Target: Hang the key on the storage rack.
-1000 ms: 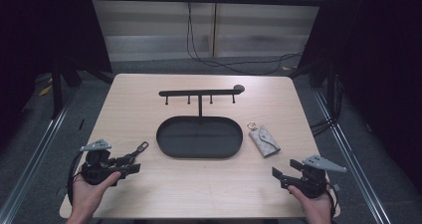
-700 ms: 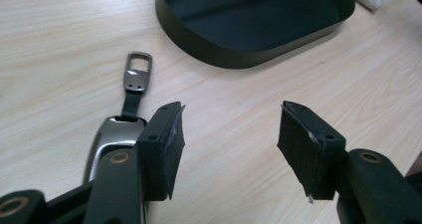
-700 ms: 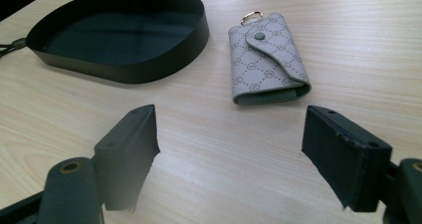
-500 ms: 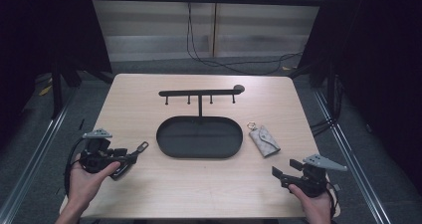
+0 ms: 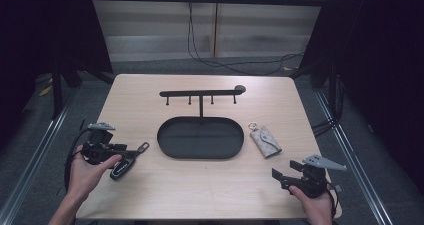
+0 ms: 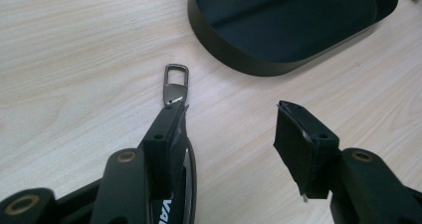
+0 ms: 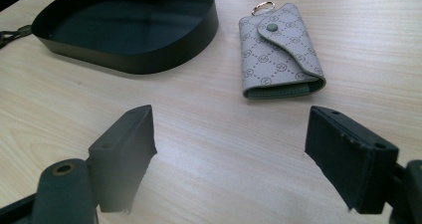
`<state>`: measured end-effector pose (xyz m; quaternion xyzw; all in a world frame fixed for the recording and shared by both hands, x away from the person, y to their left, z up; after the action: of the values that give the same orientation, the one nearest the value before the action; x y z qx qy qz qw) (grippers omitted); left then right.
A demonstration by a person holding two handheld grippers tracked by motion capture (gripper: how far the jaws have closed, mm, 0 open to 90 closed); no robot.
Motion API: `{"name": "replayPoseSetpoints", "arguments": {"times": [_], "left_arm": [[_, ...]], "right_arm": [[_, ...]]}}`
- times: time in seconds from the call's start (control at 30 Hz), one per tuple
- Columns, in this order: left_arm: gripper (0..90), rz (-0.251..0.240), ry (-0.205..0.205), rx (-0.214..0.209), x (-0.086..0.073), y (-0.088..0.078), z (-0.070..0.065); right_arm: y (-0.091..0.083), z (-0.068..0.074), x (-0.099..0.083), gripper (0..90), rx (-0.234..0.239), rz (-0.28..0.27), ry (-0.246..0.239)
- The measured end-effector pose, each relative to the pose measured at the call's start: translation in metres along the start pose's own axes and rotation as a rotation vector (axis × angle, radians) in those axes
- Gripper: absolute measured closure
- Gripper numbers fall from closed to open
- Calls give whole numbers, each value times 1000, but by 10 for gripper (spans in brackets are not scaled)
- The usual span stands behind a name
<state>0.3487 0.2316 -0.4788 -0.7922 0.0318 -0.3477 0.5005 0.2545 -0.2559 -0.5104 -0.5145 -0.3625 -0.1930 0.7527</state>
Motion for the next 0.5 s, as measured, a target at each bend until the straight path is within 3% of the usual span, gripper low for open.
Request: {"name": "replayPoseSetpoints", "arguments": {"times": [0.4, 0.5], "left_arm": [[519, 85, 38, 38, 9, 2, 4], [524, 132, 39, 42, 10, 8, 9]], "right_arm": [[1, 2, 0, 190, 6, 3, -1], [1, 2, 0, 190, 8, 4, -1]]}}
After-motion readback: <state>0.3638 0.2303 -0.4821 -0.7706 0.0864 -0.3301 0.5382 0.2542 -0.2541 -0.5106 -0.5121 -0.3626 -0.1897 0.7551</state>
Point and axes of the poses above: each handheld gripper's, and its own axes: y roughly forward along the jaws, x roughly out of its top, z roughly to its left, the point moved 8 cm from there along y, roughly forward along the jaws, and after that the axes turned 5 degrees about z, right-handed, at the moved point
